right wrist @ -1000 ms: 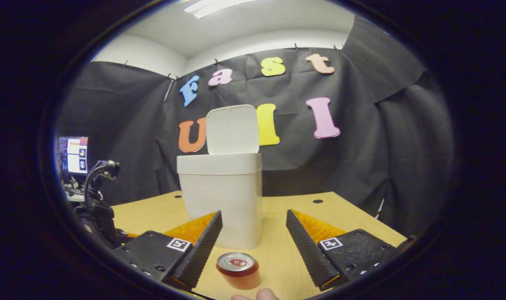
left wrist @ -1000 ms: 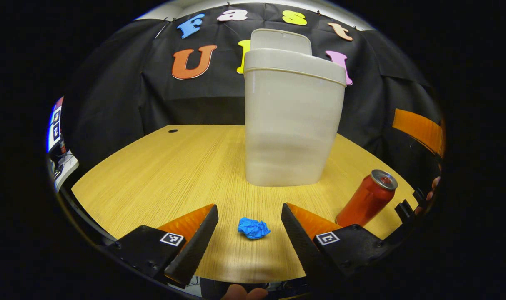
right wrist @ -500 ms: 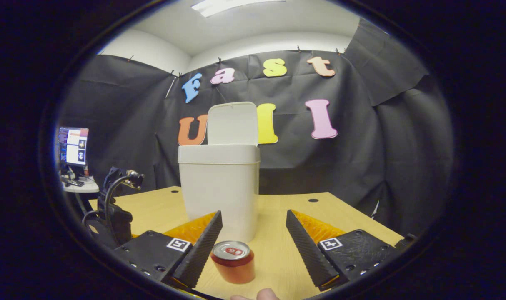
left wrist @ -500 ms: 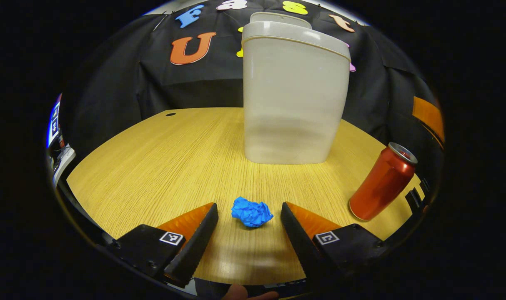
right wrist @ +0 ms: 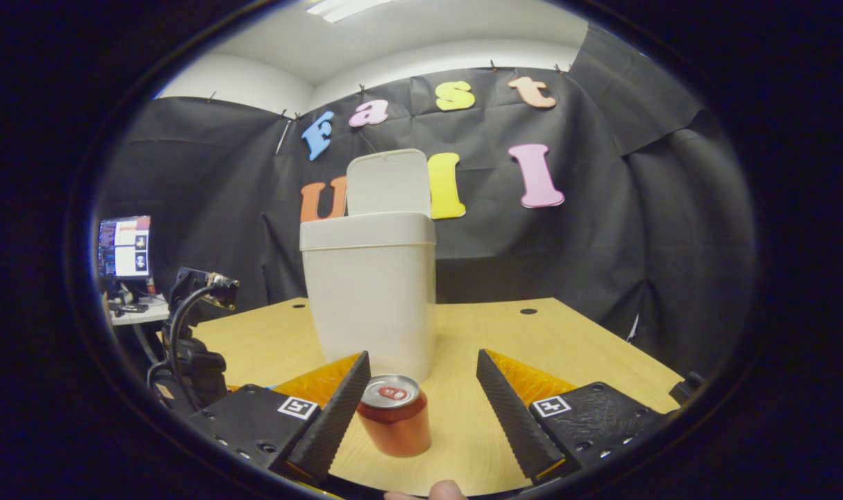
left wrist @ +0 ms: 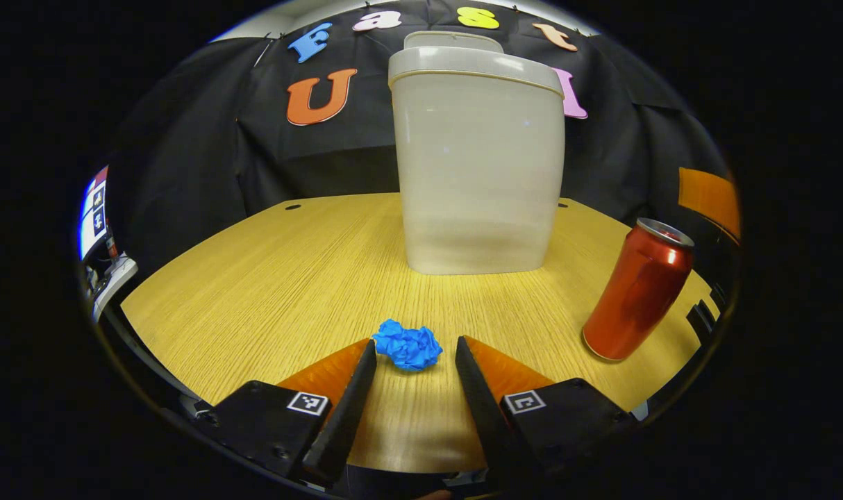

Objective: Press the lid of the desktop garbage bin to open it, pick up the crumpled paper on the desktop and throw it into the bin, then pick up the pop can on the desktop and drop it into the bin, and finally close the garbage bin lid.

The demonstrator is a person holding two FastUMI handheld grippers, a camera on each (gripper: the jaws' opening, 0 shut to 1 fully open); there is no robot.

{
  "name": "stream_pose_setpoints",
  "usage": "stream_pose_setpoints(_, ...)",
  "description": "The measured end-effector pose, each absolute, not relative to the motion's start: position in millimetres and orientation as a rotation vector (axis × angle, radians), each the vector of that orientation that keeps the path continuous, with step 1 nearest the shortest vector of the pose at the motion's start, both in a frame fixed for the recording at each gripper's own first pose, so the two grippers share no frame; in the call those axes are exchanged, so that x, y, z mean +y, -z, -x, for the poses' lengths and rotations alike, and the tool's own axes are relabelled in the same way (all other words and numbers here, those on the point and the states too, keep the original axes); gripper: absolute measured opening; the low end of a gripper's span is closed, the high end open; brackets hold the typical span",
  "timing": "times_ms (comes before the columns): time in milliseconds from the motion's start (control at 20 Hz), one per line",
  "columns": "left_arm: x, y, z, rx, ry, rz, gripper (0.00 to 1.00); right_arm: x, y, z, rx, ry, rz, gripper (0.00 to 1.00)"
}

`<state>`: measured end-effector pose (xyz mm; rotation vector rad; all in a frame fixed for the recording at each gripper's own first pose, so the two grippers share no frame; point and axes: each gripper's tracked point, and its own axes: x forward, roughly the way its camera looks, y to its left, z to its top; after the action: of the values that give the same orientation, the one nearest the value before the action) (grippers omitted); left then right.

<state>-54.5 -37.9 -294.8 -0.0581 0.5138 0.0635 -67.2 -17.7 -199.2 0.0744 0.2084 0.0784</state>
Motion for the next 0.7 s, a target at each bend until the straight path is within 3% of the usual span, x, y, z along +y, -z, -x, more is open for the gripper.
stream_pose_setpoints(150, -37.4, 294.3, 53.4, 0.516, -0.061, 0.059, 0.7, -17.3, 202.0, 68.0, 0.215, -0.078, -0.077, 0.96)
stream_pose_setpoints(200, -37.7, 293.3, 53.5, 0.516, -0.059, 0.06, 0.74, -17.9, 201.6, 67.8, 0.215, -0.077, -0.075, 0.93)
stream_pose_setpoints(350, -36.0, 294.0, 51.5, 0.505, -0.074, 0.061, 0.5, -23.2, 199.7, 68.5, 0.201, -0.069, -0.077, 0.96)
stream_pose_setpoints(450, -39.5, 295.5, 49.7, 0.498, -0.071, 0.052, 0.41, -25.8, 201.7, 68.6, 0.206, -0.065, -0.088, 0.96)
stream_pose_setpoints(700, -37.8, 292.9, 48.1, 0.478, -0.061, 0.054, 0.35, -17.6, 217.5, 76.1, 0.241, -0.074, -0.089, 0.93)
